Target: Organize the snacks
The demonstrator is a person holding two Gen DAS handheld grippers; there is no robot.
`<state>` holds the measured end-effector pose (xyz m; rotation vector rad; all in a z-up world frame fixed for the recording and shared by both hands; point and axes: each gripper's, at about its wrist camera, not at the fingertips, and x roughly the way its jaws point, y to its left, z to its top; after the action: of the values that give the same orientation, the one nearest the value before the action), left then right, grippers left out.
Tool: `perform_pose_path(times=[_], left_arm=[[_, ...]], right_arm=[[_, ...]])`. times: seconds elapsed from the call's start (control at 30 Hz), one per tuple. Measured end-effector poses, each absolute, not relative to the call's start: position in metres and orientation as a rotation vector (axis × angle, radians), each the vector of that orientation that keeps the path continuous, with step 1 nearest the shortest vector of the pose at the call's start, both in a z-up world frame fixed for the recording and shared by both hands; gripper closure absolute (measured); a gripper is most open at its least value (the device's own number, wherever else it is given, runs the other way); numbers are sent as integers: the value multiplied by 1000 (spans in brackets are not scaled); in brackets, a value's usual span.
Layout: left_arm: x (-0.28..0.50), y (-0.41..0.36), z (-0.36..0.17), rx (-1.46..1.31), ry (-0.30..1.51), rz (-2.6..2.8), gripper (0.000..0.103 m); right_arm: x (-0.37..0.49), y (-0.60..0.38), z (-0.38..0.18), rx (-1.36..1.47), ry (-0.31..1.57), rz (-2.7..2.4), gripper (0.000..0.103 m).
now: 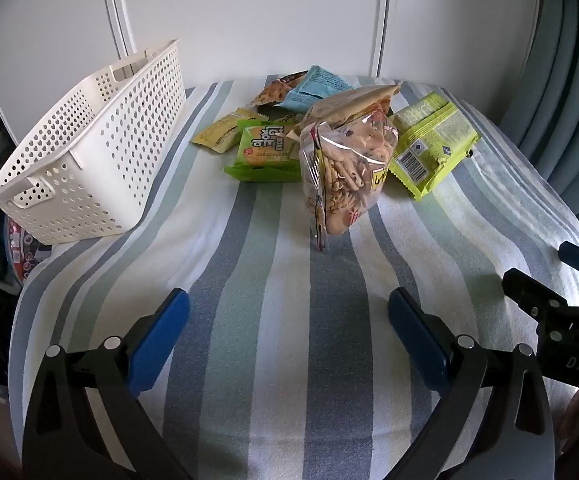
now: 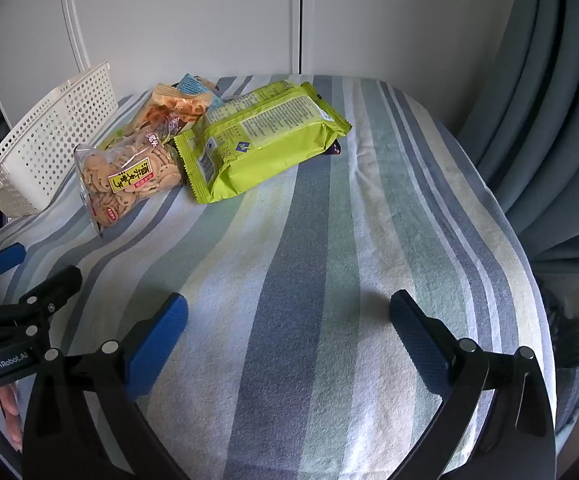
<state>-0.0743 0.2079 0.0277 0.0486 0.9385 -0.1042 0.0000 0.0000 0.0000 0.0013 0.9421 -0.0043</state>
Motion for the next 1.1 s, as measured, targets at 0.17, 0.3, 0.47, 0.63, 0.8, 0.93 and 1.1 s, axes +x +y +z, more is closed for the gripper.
perform_pose_path(times=[0.17,0.3,0.47,0.63,0.8,0.93,1.1], left_arm=[[-74,209,27,43,941,-107,2],[-74,209,27,42,941,-107,2],[-74,209,27,42,940,-107,2],[-74,208,27,44,940,-105,2],[-75,209,27,45,940,-105,2],[-75,209,27,45,939,-105,2],[-75,209,27,45,939,-105,2]], right_arm=[[-1,-1,0,7,940,-1,5],[0,0,0,2,945,-4,5],[0,0,0,1,946,-4,5],[0,0,0,2,946,-4,5],[0,0,0,3,946,-4,5],[0,0,0,2,946,-4,5],[0,0,0,3,946,-4,5]])
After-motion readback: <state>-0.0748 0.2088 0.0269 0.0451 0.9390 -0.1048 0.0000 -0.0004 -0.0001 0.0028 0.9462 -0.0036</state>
